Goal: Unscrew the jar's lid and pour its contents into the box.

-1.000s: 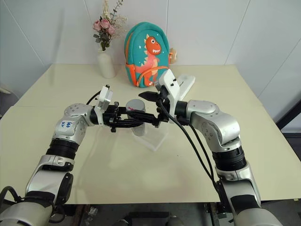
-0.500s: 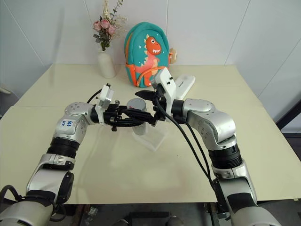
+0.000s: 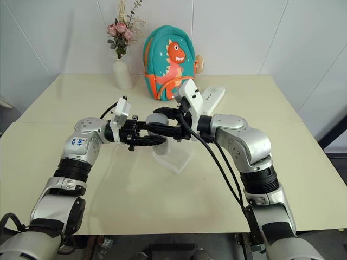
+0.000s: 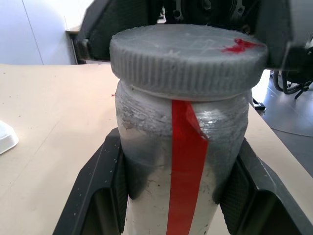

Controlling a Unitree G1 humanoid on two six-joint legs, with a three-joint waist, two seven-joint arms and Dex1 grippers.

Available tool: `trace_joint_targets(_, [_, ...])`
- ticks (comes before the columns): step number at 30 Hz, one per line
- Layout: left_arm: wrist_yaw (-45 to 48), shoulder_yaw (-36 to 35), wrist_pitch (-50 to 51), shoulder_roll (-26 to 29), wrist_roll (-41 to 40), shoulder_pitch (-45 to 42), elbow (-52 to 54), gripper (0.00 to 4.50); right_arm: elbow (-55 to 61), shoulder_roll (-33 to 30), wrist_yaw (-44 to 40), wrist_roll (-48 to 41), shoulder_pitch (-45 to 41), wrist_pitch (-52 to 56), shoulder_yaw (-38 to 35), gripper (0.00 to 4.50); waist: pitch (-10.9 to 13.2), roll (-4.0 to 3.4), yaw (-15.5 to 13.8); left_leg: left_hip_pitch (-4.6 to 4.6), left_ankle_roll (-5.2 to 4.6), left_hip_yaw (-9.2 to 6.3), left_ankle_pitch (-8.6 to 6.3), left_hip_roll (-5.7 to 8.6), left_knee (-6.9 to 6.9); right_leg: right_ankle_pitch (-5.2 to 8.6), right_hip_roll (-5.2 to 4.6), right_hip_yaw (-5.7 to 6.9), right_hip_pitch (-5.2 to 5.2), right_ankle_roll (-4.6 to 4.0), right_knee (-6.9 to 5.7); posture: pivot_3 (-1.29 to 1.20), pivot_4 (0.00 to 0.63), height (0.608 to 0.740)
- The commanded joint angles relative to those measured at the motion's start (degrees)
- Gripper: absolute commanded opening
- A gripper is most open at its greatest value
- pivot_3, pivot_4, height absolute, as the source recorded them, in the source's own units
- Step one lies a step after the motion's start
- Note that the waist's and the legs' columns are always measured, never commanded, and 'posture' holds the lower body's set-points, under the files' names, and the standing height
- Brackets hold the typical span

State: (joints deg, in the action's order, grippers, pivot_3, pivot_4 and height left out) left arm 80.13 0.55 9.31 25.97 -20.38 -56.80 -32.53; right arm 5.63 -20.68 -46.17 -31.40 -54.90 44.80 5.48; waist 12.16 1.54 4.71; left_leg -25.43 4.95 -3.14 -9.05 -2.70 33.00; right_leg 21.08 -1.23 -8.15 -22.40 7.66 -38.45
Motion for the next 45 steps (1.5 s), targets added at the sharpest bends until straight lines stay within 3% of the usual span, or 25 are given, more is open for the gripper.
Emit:
trace_joint_targets(1, [0.2, -0.6, -0.3, 0.1, -0.5, -1.3, 0.7, 1.98, 1.3, 0.1, -0.3, -0.2, -1.4, -1.3, -0.7, 2.55, 0.0, 0.00, 0.0, 0.00, 0.00, 0.00, 0.00, 0.00, 0.00, 0.00, 0.00, 0.00, 0.00, 0.00, 0.00, 0.00, 0.150, 0.740])
trace_joint_targets(21, [0.5, -0.1, -0.1, 0.2, -0.1, 1.4, 2.1, 1.98, -1.3, -1.1, -1.5, -1.4, -8.3, -1.5, -4.0, 2.55, 0.0, 0.00, 0.0, 0.00, 0.00, 0.00, 0.00, 0.00, -0.01, 0.00, 0.00, 0.00, 0.00, 0.00, 0.00, 0.00, 0.150, 0.740])
trace_joint_targets(45, [1.5, 0.8, 1.6, 0.5, 0.2, 2.8, 2.6, 1.98, -3.8, -2.1, -3.8, -0.3, -9.0, -4.2, -4.2, 2.55, 0.0, 0.00, 0.0, 0.00, 0.00, 0.00, 0.00, 0.00, 0.00, 0.00, 0.00, 0.00, 0.00, 0.00, 0.00, 0.00, 0.150, 0.740])
